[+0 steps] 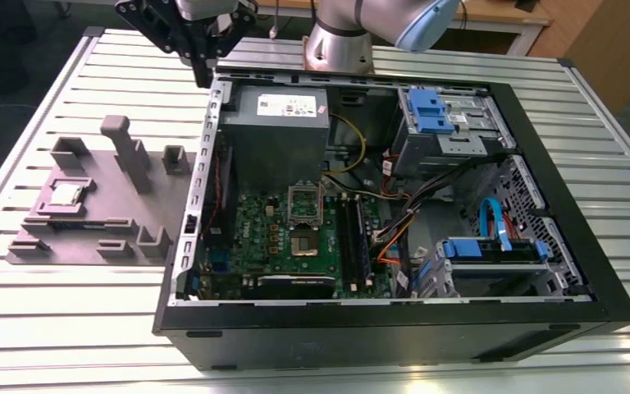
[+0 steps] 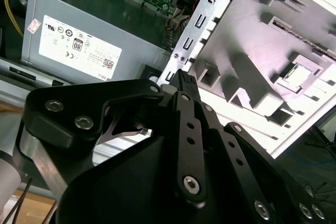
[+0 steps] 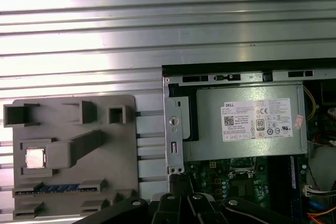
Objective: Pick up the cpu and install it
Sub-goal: 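Reach for the cpu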
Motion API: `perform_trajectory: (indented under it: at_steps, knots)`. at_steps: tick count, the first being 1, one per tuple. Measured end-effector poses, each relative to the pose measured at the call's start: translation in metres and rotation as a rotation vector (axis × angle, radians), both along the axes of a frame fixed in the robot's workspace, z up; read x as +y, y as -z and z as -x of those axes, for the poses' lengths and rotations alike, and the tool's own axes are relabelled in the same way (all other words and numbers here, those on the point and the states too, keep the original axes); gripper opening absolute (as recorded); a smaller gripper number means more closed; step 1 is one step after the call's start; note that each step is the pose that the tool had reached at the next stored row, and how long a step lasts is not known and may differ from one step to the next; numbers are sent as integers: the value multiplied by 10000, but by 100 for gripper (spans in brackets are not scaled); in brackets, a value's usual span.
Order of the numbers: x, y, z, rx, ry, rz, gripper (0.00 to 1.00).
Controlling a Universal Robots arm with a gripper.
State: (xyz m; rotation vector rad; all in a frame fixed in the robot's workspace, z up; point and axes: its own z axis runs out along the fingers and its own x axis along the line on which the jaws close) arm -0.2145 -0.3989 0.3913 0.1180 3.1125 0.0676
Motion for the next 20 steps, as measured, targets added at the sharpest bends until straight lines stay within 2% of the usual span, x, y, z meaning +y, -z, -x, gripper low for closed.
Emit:
perform_trajectory:
  at_steps: [14, 20]
  knots:
    - [0, 0, 36, 0, 0, 0, 10]
    - [0, 1, 86, 0, 0, 0, 10]
